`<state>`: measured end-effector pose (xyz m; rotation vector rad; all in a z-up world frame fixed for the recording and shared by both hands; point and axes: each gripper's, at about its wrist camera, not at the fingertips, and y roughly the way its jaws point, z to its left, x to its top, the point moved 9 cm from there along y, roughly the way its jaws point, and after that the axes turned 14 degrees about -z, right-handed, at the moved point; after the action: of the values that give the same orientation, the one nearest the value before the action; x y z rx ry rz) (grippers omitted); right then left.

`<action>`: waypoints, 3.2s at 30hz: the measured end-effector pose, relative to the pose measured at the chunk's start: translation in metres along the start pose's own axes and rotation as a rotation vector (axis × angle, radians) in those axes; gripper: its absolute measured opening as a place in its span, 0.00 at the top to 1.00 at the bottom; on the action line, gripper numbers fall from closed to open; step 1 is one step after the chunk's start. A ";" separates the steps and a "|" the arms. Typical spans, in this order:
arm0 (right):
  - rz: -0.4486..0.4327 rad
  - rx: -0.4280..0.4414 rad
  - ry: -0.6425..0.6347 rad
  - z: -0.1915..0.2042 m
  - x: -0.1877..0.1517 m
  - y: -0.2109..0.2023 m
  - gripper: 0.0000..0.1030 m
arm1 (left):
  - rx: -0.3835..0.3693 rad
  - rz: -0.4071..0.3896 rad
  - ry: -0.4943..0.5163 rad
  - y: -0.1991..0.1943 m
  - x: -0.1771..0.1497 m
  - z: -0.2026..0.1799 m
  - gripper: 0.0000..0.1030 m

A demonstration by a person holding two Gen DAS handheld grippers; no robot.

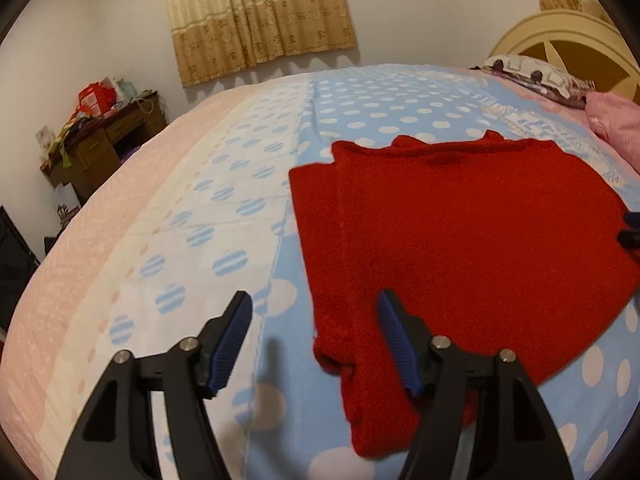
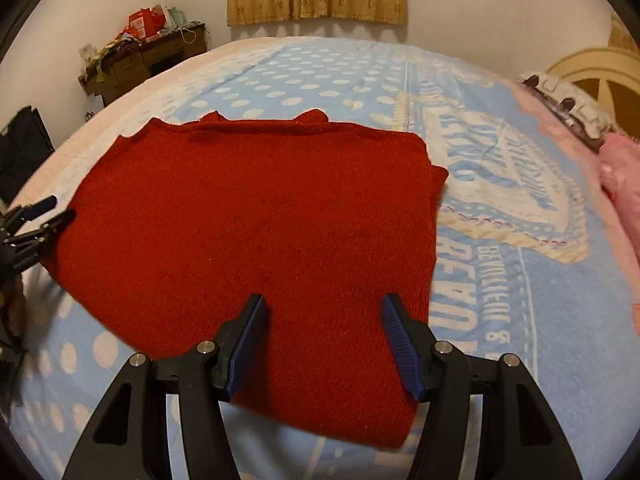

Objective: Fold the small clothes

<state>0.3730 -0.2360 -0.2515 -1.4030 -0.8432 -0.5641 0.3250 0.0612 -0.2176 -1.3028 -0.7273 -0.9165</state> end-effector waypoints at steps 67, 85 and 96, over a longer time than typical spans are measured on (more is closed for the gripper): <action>0.003 0.187 -0.149 0.281 0.085 0.107 0.90 | -0.104 -0.049 -0.459 -0.039 -0.051 0.054 0.14; -0.029 0.303 -0.061 0.249 0.082 0.074 0.36 | -0.103 -0.061 -0.479 -0.042 -0.052 0.057 0.13; -0.095 0.258 -0.201 0.211 0.029 0.013 0.36 | -0.040 -0.047 -0.428 -0.035 -0.028 0.094 0.12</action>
<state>0.3640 -0.0227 -0.2447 -1.1999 -1.1078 -0.3741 0.2855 0.1576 -0.2121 -1.5436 -1.0781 -0.6955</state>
